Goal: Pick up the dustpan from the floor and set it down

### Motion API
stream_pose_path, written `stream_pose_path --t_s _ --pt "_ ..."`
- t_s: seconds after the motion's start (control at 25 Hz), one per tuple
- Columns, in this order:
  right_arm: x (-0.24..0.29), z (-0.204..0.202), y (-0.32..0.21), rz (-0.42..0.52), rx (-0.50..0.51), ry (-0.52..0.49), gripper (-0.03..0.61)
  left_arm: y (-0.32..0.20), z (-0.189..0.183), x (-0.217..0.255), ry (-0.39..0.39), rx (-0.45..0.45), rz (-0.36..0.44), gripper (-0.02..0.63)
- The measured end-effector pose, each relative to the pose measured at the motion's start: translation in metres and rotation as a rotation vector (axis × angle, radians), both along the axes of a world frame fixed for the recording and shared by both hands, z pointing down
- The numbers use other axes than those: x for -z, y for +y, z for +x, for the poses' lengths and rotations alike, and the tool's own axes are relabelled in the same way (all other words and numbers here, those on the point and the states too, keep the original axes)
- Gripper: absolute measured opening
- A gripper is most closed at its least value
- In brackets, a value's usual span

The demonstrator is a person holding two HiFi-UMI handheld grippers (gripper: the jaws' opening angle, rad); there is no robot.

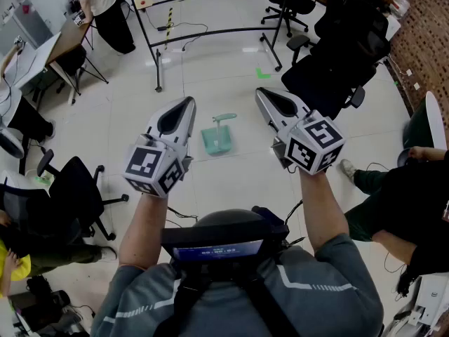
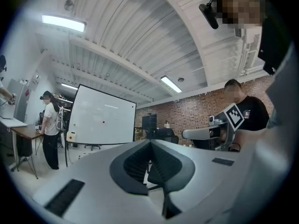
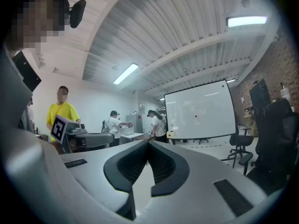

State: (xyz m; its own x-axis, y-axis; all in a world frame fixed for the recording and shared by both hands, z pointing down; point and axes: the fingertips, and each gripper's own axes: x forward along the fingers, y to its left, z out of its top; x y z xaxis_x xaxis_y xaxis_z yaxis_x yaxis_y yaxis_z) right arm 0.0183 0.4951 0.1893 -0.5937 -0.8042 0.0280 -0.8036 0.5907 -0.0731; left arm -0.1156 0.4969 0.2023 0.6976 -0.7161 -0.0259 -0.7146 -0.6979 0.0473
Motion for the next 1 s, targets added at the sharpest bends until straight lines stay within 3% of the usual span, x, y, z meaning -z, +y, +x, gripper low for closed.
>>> stream_pose_path --t_s 0.24,0.4,0.68,1.0 --pt "-0.008 -0.018 -0.027 -0.012 -0.01 -0.01 0.009 -0.026 -0.017 -0.006 0.004 -0.018 -0.006 0.032" --pt "-0.023 -0.01 -0.065 -0.025 0.032 -0.01 0.009 -0.059 -0.001 -0.014 0.005 -0.014 -0.007 0.032" --pt "-0.019 0.052 -0.194 0.007 0.134 -0.047 0.009 -0.185 0.065 -0.02 -0.015 0.075 -0.022 0.032" --pt "-0.01 0.085 -0.321 -0.024 0.287 -0.043 0.04 -0.304 0.091 -0.007 0.005 0.203 -0.036 0.032"
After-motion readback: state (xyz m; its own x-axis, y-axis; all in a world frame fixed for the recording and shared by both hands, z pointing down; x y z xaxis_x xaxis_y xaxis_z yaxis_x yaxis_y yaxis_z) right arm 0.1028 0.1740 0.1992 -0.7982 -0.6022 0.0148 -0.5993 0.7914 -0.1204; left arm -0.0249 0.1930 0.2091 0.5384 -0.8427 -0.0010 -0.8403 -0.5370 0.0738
